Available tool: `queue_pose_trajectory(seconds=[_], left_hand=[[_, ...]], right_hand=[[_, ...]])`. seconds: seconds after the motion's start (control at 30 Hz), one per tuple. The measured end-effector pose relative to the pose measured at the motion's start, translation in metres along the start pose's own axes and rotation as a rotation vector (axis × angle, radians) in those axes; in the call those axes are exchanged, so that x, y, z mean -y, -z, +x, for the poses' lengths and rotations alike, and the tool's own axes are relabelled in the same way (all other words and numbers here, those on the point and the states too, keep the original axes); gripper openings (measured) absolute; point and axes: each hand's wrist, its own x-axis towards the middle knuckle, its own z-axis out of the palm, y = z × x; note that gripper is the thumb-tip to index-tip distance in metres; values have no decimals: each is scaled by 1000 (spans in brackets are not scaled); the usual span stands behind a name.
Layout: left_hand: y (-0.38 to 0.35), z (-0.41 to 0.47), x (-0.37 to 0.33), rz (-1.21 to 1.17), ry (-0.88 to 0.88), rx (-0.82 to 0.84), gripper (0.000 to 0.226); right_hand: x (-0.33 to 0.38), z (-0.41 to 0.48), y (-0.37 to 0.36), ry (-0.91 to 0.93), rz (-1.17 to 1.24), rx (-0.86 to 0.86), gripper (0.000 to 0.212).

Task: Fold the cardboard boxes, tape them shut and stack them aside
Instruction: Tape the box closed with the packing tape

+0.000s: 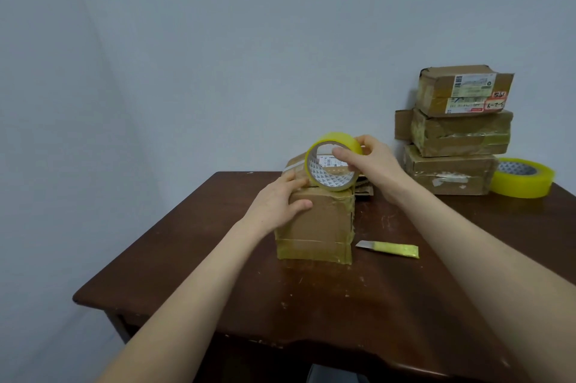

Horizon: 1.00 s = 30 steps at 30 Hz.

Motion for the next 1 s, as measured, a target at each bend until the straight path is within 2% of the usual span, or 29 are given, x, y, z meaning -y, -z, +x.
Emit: queue_pose_trajectory(seconds=[0.13, 0.27, 0.33, 0.43, 0.6, 0.67, 0.8, 0.93, 1.0], left_hand=[[1, 3, 3, 36, 9, 67, 48], [2, 9, -13, 286, -56, 44, 65], [-3, 10, -21, 262, -41, 11, 69], [-12, 6, -19, 276, -44, -41, 72], [-9, 6, -19, 271, -77, -35, 66], [-7, 6, -20, 288, -77, -23, 68], [-7, 7, -20, 311, -53, 19, 70], [-6, 8, -14, 315, -30, 8, 64], [-9, 8, -11, 328, -40, -6, 62]], right_hand=[[-2, -3, -3, 18, 16, 34, 30], [-1, -2, -2, 15, 33, 39, 31], [-3, -1, 0, 5, 73, 60, 34], [-7, 0, 5, -4, 123, 63, 50], [3, 1, 9, 39, 85, 54, 39], [7, 1, 13, 56, 97, -12, 37], [17, 0, 30, 91, -22, -20, 34], [12, -4, 61, 23, -166, 20, 39], [-1, -8, 66, -14, -152, 39, 40]])
